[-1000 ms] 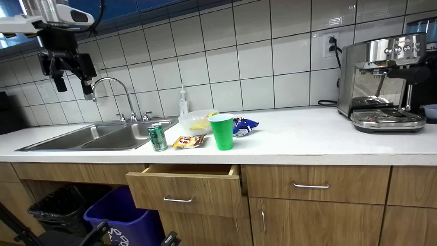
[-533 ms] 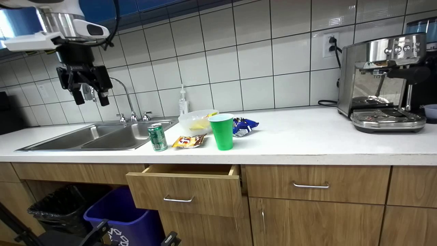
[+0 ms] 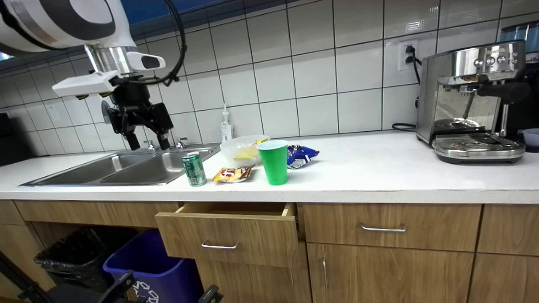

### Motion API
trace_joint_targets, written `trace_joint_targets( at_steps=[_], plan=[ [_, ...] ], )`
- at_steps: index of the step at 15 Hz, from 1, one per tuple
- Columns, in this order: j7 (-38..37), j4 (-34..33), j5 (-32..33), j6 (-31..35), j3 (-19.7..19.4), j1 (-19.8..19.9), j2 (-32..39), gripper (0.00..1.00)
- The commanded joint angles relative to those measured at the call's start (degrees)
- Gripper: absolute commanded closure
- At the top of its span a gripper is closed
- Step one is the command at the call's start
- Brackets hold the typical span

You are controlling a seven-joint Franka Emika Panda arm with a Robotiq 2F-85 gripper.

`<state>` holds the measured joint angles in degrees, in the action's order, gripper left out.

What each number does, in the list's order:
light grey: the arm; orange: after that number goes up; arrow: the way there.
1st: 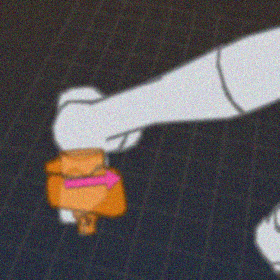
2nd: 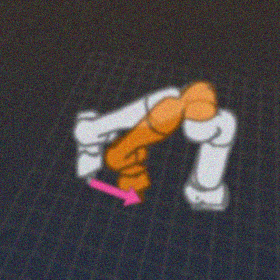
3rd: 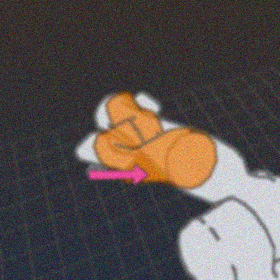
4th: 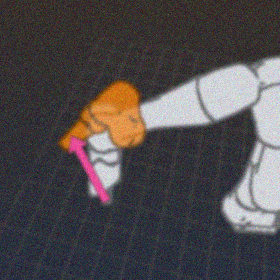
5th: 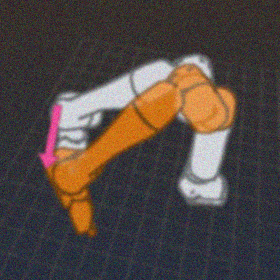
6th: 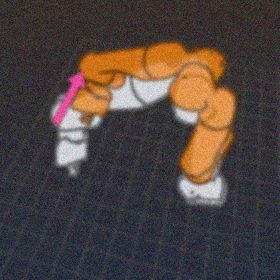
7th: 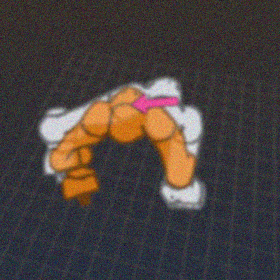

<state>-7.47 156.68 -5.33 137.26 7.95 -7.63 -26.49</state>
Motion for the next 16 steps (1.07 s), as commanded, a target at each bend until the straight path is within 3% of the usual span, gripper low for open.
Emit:
trace_joint_targets(
  at_steps=[1,11,16],
  plan=[
    [1.4,0.0,2.8,5.7,-1.3,2.5,5.9,0.0],
    [0.1,-3.2,12.4,15.3,-4.1,7.8,21.7,0.0],
    [0.3,-1.8,11.1,14.6,-4.5,6.7,20.8,0.0]
  ],
)
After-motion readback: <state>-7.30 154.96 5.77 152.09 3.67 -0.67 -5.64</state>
